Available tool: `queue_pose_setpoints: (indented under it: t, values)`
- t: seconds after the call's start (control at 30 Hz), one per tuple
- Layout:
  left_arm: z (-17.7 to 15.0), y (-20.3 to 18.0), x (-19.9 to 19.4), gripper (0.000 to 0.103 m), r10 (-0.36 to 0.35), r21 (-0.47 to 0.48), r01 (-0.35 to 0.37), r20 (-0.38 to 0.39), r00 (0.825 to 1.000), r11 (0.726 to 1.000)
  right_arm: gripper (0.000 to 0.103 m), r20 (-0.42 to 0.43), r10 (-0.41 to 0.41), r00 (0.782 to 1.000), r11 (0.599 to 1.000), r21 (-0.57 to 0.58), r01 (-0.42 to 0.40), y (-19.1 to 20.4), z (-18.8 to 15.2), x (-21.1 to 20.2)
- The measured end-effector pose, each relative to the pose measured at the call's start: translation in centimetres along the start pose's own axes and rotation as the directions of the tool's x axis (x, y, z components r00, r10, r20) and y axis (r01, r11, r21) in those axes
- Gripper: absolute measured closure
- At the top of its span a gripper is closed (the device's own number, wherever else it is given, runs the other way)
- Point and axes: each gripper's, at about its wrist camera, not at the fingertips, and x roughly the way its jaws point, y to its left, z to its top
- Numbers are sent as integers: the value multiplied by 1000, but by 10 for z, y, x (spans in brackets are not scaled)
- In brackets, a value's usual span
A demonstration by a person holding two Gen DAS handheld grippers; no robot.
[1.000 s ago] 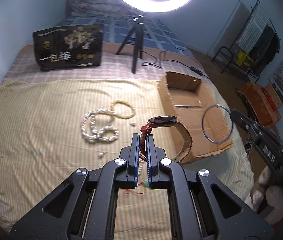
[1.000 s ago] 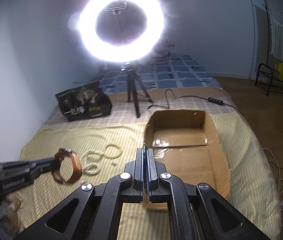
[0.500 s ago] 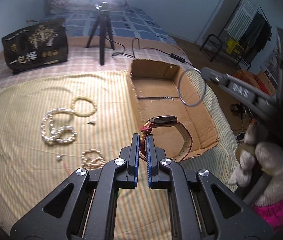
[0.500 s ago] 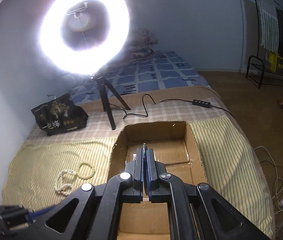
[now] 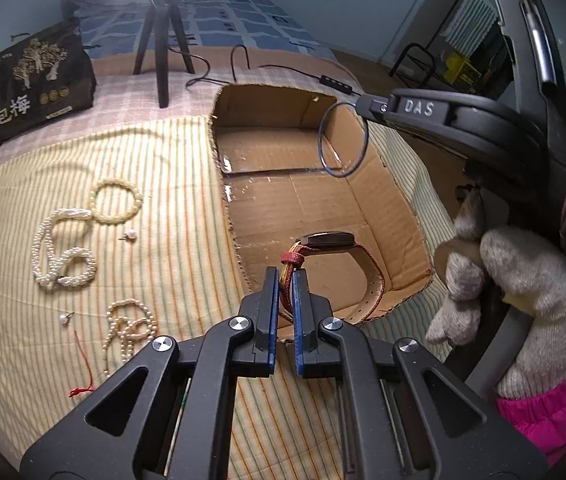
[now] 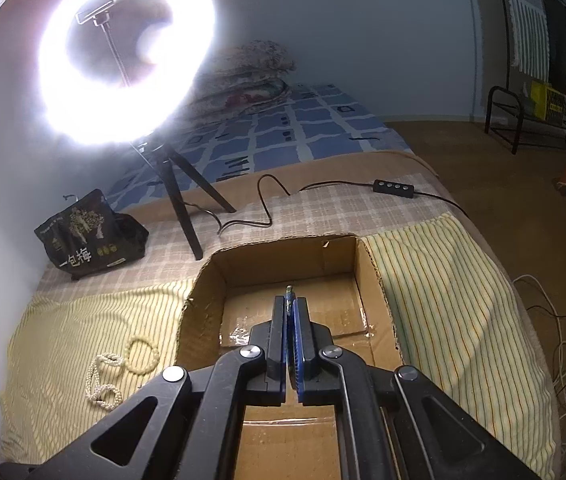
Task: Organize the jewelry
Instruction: 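Carry the watch with the left tool while the right tool carries the bangle over the box, then open both tools to drop the watch and bangle into the cardboard box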
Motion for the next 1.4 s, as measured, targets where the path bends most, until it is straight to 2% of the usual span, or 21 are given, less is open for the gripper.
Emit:
queue_pose_setpoints:
  t: [0.07,0.1,0.13,0.17,0.2,0.23,0.27,0.33,0.37,0.53,1.03,1.23,1.4]
  values:
    - [1,-1,1,99,-14,1,14,4,1000,1000,100,-10,5,1000,1000,21,-5,-3,0,3]
    - [2,-1,1,99,-21,3,21,8,1000,1000,90,-13,6,1000,1000,27,-5,-5,0,4]
    - [2,-2,0,98,-25,9,25,13,1000,1000,71,-18,2,1000,1000,30,-2,-5,0,5]
    - [2,-3,-1,87,-25,17,25,15,1000,1000,63,-16,-6,1000,1000,28,6,-5,0,5]
    - [3,-4,-1,78,-28,21,27,17,999,999,52,-12,-14,1000,1000,26,14,-4,-1,4]
    - [2,-4,-3,60,-29,25,28,24,999,999,42,-3,-27,1000,999,21,27,-4,-1,2]
    - [2,-4,-5,55,-26,28,25,33,999,999,37,3,-34,999,999,17,34,-4,-1,1]
    - [0,-5,-8,55,-12,45,10,40,999,999,21,18,-56,998,998,16,55,-4,0,-3]
    - [0,-6,-8,55,-10,55,8,38,999,998,18,25,-61,998,998,19,61,-5,1,-5]
    - [-4,-3,-11,55,9,65,-11,35,999,998,11,44,-75,996,997,38,73,-8,4,-11]
    - [-15,19,-46,54,55,68,-61,92,994,996,9,125,-105,987,994,52,99,-12,0,-50]
    - [-19,38,-63,54,73,60,-80,110,991,995,5,171,-118,978,993,15,117,-2,-6,-70]
    - [-17,67,-85,54,109,29,-115,154,982,993,0,231,-91,969,995,-21,98,10,-16,-92]
